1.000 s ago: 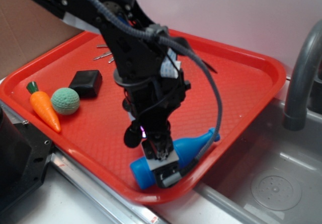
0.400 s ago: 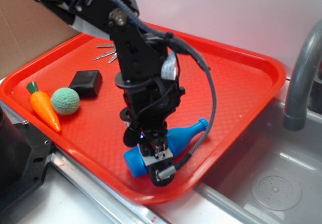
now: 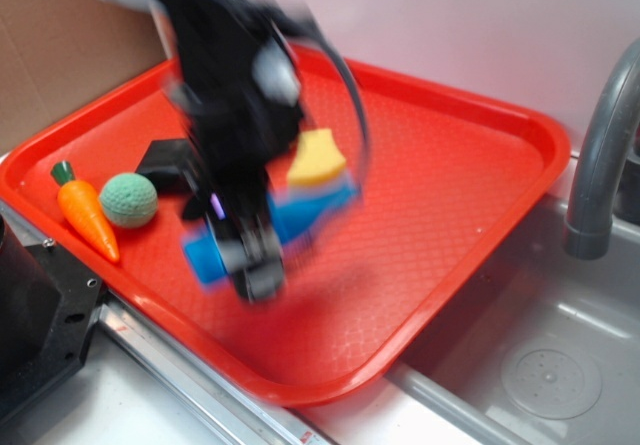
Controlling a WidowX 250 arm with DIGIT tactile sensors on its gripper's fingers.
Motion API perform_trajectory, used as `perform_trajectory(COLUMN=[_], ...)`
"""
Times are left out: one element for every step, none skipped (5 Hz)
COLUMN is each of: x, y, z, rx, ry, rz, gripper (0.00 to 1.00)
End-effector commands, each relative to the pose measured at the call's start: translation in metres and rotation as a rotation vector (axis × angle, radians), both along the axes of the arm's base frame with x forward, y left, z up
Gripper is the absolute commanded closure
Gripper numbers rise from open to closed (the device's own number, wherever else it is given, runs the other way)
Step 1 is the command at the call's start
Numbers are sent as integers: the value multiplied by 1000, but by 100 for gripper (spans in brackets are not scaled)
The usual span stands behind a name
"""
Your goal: Grab the blue bottle.
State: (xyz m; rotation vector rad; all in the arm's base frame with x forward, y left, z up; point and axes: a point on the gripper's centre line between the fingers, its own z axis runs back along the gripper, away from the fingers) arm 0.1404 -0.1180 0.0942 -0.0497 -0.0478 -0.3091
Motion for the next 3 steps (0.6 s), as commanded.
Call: perform_trajectory(x=[3, 23, 38], y=[55, 52, 48], z=[101, 150, 156], rx=[-59, -33, -16], ry=[-205, -125, -87], rz=[235, 309, 330], gripper=[100, 100, 100])
